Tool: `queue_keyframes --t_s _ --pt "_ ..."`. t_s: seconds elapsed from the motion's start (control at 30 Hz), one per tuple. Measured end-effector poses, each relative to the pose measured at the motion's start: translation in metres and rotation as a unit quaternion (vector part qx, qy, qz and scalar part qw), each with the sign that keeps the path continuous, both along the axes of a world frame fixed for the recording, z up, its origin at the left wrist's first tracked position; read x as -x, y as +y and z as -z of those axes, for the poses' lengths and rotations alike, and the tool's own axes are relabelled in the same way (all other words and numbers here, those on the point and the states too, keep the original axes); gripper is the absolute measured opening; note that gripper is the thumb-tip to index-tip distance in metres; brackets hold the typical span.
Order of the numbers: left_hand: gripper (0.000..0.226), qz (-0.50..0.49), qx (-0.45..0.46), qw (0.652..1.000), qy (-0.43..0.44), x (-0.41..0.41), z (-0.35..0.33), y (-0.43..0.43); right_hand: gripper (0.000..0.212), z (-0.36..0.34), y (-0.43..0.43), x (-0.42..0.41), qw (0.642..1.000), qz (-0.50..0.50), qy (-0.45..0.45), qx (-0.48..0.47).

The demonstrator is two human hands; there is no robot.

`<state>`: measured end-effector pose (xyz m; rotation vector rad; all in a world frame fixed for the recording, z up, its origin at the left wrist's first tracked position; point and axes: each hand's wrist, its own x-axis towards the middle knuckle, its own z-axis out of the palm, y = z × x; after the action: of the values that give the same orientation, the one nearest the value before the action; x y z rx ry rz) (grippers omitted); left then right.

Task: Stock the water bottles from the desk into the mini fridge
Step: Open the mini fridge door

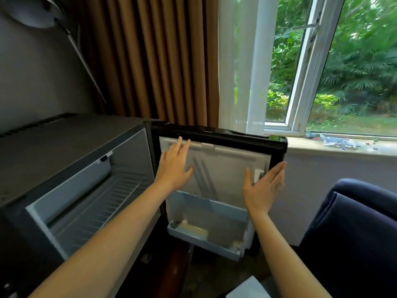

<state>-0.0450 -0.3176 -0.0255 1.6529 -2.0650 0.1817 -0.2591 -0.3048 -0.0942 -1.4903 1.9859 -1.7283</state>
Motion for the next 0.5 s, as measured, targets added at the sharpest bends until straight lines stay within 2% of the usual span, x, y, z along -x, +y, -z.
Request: queue_keyframes --t_s 0.17,0.3,0.37,0.43,0.5 --pt "0.063 -0.052 0.038 0.998 -0.012 -0.002 0.017 -0.047 0.084 -0.007 -0.081 0.032 0.998 -0.015 -0.062 0.004" --pt "0.063 -0.052 0.062 0.996 -0.035 -0.006 0.035 -0.071 0.078 -0.010 -0.131 0.045 0.997 -0.037 -0.074 0.006" --pt "0.064 -0.041 0.084 0.994 -0.052 -0.010 0.045 -0.077 0.073 -0.009 -0.147 0.041 0.997 -0.013 -0.069 -0.005" --pt "0.064 -0.034 0.106 0.992 -0.056 -0.015 0.053 -0.077 0.068 -0.008 -0.149 0.020 0.995 0.027 -0.078 0.056" --pt "0.063 -0.044 0.115 0.992 -0.032 -0.023 0.066 -0.069 0.056 0.001 -0.132 -0.027 0.979 -0.027 -0.066 0.192"
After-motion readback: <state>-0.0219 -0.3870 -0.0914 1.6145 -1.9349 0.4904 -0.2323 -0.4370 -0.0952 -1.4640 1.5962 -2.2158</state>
